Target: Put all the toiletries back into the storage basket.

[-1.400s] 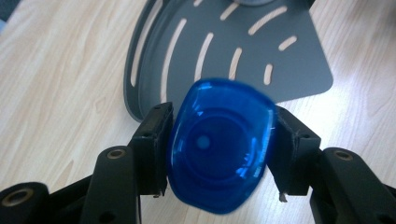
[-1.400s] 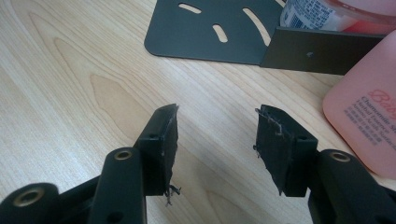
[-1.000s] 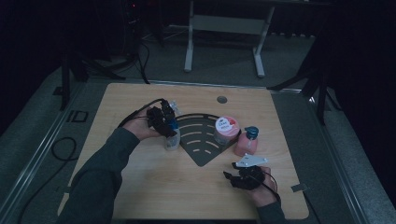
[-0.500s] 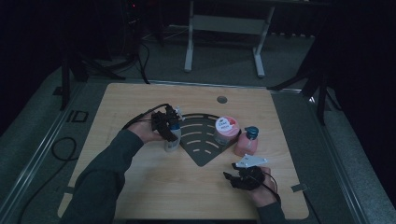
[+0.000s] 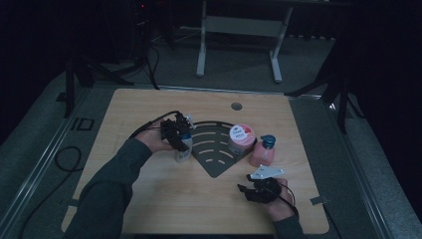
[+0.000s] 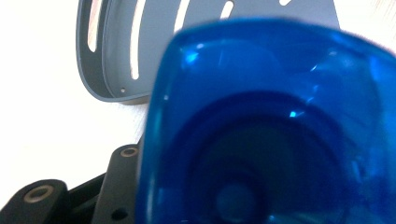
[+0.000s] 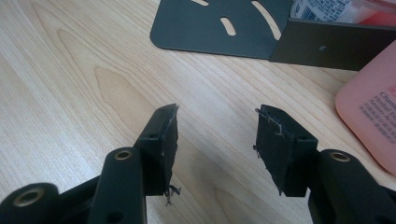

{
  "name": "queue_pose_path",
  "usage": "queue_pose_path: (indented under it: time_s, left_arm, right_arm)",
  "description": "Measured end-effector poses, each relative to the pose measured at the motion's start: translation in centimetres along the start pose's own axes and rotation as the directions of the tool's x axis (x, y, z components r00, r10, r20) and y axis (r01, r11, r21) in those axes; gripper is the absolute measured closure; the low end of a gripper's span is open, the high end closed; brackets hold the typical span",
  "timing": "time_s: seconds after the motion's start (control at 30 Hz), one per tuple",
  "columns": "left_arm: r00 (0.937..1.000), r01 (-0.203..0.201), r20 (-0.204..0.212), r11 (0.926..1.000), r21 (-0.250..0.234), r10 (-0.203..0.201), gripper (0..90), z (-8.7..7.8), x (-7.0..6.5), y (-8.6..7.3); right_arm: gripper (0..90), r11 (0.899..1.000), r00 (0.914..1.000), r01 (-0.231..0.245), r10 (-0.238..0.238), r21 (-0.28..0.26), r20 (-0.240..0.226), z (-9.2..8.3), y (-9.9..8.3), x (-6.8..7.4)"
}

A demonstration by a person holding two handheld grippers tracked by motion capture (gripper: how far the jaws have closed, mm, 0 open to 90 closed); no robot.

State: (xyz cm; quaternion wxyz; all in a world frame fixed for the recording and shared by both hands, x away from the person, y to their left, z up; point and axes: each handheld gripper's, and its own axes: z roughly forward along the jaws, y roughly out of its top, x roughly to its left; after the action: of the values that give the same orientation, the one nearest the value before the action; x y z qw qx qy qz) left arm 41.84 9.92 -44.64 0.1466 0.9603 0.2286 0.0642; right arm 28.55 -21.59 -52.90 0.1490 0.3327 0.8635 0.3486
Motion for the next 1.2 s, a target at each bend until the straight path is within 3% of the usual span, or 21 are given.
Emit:
queue_pose_path:
  time_s: [0.23,0.57,0.77,0.87,1.03,1.2]
  left_arm:
    - [0.9999,0.014,-0.007,0.9991,-0.04,-0.014,39.0,-0.2,-0.1,0.4]
    - [0.9989,0.039,-0.023,0.9967,-0.071,-0.041,35.4,-0.9,0.1,0.3]
    - [0.9991,0.021,-0.035,0.9987,-0.047,-0.023,42.6,-0.5,0.2,0.2]
    - [0.9995,0.017,-0.027,0.9988,-0.046,-0.019,46.6,-0.6,0.2,0.3]
    - [0.9996,0.022,0.02,0.9982,-0.055,-0.021,53.4,-0.6,0.4,0.2]
    - [0.9997,0.02,0.014,0.9989,-0.041,-0.02,53.9,-0.6,0.2,0.4]
  right_arm:
    - [47.8,1.0,1.0,0.002,-0.002,0.006,-0.002,0.1,-0.1,0.0]
    - [47.8,1.0,1.0,0.002,-0.002,0.01,-0.006,0.2,-0.1,0.1]
    - [47.7,1.0,0.9999,0.007,-0.006,0.015,-0.009,0.4,-0.1,0.2]
    - [47.7,1.0,0.9999,0.008,-0.008,0.015,-0.01,0.4,-0.1,0.2]
    - [47.7,1.0,0.9999,0.011,-0.011,0.018,-0.01,0.4,-0.1,0.1]
    - [47.7,1.0,0.9999,0.011,-0.011,0.019,-0.012,0.4,-0.1,0.1]
